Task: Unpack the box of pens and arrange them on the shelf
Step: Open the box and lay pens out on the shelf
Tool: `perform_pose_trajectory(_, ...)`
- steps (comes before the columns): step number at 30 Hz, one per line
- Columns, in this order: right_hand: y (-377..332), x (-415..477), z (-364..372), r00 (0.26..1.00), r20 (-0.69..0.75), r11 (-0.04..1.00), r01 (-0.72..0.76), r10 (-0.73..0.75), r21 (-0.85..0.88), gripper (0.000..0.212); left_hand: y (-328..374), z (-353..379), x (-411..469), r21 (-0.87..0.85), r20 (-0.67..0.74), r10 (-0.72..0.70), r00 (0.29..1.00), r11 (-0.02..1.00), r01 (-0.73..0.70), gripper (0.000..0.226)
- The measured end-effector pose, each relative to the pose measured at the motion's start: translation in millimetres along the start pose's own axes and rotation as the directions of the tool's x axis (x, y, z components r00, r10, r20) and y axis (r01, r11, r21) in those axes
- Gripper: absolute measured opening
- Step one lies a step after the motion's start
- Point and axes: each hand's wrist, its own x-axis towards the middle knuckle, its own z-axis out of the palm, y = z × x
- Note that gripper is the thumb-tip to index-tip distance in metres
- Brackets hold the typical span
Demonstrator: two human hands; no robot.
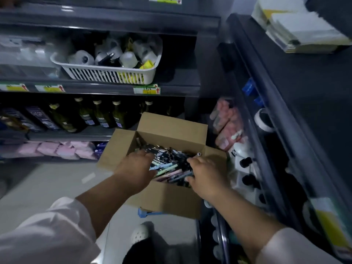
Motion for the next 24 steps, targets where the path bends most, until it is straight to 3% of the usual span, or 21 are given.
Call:
perform_pose_trajectory(10, 38.6, 138.4, 90.8, 0.979, 0.113, 0.975, -0.181, 0.167, 0.131, 0.060, -44.4, 103.7, 144.5, 0.000, 0.181, 0.044, 0.982, 0.999, -0.045, 0.070)
perform_pose_trajectory(15, 54.4, 188.9, 132.5, 0.974, 0.155, 0.958, -0.194, 0.163, 0.209, 0.077, -62.9, 148.6, 184.4, 0.030, 0.287, 0.088, 0.954, 0.994, -0.101, 0.103)
perform_pose_trajectory(18, 64.1, 209.9, 152.7, 0.969, 0.204, 0.974, -0.170, 0.138, 0.152, 0.094, -63.5, 167.0, 196.7, 0.058, 0.308, 0.076, 0.948, 0.994, -0.098, 0.116)
perform_pose_trajectory(21, 68.3, 222.0, 162.7, 0.970, 0.212, 0.981, -0.151, 0.123, 0.120, 0.110, -61.3, 177.8, 201.7, 0.123, 0.217, 0.059, 0.974, 0.989, -0.088, 0.108)
perform_pose_trajectory(24, 66.4, 224.6, 164.5, 0.968, 0.210, 0.988, -0.149, 0.136, 0.045, 0.110, -59.3, 181.1, 204.7, 0.178, 0.147, 0.063, 0.987, 0.980, -0.089, 0.080)
